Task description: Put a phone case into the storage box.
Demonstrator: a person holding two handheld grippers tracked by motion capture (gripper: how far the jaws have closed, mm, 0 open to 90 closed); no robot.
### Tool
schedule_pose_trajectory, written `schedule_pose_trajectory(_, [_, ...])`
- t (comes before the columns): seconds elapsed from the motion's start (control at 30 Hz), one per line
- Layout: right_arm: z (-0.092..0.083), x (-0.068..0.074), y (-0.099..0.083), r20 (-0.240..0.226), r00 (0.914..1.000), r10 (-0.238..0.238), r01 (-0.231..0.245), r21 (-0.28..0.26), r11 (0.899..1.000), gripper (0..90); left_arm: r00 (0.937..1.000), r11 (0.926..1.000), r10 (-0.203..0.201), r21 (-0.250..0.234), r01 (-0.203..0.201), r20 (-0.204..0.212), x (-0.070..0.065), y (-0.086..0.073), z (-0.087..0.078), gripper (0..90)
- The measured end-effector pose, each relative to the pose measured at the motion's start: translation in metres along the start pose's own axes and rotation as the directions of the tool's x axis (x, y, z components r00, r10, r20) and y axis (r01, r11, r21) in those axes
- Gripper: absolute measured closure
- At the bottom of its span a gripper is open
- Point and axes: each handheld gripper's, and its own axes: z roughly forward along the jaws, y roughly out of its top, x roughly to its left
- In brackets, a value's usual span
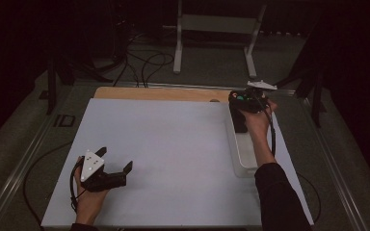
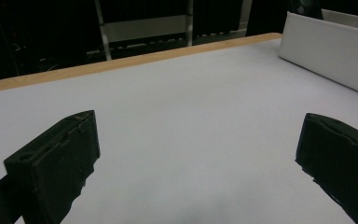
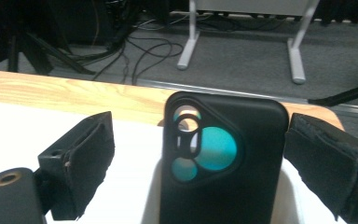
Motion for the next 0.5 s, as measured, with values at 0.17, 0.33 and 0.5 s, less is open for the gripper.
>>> schedule_pose_trajectory(0.17, [-0.01,0.001,-0.001,-0.042,0.9991,0.009,-0.01,-0.017,1.0,8.6,1.0,1.0,-0.001,0.003,0.001,-0.001,0.0,0.0,0.001,0.0])
schedule_pose_trajectory(0.33, [-0.014,0.003,-0.005,-0.077,0.997,-0.001,0.001,-0.003,1.0,8.6,1.0,1.0,0.0,0.008,0.0,-0.001,-0.001,0.001,0.001,0.0])
schedule_pose_trajectory(0.5, [-0.022,0.007,-0.008,-0.113,0.9935,-0.016,0.015,-0.01,1.0,8.6,1.0,0.9999,-0.004,0.011,0.004,-0.001,0.001,0.001,0.001,0.0])
